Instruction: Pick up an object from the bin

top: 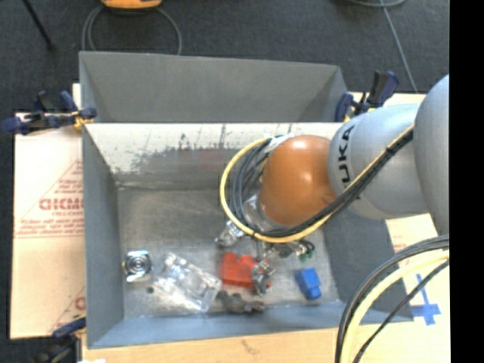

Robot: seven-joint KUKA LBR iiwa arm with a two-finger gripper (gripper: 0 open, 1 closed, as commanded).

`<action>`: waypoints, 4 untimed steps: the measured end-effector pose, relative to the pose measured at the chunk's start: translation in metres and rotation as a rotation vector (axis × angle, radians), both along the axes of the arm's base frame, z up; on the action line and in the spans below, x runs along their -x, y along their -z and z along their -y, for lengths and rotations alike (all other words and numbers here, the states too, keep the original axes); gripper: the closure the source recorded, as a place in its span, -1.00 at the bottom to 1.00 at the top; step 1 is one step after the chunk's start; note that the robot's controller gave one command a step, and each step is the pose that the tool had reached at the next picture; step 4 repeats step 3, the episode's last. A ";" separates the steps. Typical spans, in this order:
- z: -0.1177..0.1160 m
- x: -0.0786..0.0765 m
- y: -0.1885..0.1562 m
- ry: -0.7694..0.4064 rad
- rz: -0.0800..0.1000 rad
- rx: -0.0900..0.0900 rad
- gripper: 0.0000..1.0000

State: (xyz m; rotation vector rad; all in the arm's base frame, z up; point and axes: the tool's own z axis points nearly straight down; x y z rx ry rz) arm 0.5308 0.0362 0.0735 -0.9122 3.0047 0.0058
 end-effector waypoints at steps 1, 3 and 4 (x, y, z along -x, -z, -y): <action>0.000 -0.001 -0.003 -0.001 0.004 0.002 1.00; -0.033 -0.014 -0.196 -0.435 0.008 0.003 1.00; -0.033 -0.014 -0.196 -0.435 0.008 0.003 1.00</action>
Offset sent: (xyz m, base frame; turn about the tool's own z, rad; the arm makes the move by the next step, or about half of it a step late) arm 0.0000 0.0000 0.0000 0.0000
